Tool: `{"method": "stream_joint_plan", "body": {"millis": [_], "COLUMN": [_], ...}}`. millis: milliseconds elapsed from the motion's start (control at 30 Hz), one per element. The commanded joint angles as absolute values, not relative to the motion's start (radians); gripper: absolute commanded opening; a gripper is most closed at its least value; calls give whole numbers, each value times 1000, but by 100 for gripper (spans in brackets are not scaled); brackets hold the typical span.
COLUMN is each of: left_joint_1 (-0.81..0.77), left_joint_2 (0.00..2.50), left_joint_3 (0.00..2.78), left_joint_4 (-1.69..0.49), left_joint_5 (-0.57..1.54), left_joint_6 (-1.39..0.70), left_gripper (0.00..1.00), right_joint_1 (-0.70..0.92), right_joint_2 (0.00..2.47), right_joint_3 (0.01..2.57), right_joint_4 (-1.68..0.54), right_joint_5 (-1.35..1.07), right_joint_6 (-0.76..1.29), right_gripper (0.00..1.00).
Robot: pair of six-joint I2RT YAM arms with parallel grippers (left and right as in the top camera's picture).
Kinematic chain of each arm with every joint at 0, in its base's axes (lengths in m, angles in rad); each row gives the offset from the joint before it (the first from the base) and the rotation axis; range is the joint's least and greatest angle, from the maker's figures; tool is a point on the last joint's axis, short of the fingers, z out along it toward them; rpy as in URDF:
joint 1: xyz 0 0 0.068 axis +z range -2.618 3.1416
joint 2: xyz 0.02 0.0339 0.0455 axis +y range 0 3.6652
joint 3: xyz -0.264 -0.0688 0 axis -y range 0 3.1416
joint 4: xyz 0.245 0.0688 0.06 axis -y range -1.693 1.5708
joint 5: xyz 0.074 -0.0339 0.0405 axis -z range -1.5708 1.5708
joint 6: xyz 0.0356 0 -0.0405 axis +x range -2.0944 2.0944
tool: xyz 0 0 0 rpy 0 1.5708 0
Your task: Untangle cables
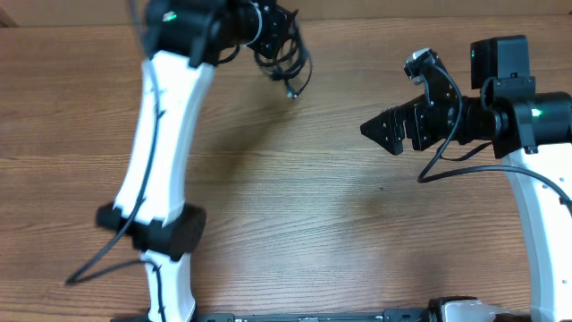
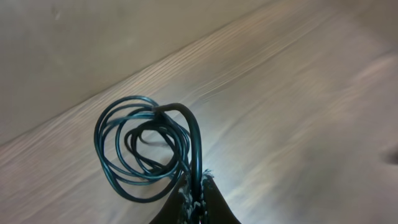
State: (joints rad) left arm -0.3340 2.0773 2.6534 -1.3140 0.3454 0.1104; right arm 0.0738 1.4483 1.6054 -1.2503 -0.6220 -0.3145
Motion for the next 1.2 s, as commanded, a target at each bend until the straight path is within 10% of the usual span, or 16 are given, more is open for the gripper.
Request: {"method": "stream_joint_plan", "body": {"millis": [0,1167], "left_joint_1": [-340,-317], "left_joint_2": [2023,1948], "left_joint_3": [2661,2663], "left_joint_4": [-1328,-1055], "left_joint_5": [562,1055], "left_joint_6": [1,-379], "left_gripper": [4,4], "right_joint_1": [80,214], "right_joint_2": [1429,1489], "right_joint_3": [1637,1637], "right_joint_4": [-1219,-1056], "right_joint_5": [-692,-871], "right_joint_6": [-319,-368], "right_gripper": [100,100]}}
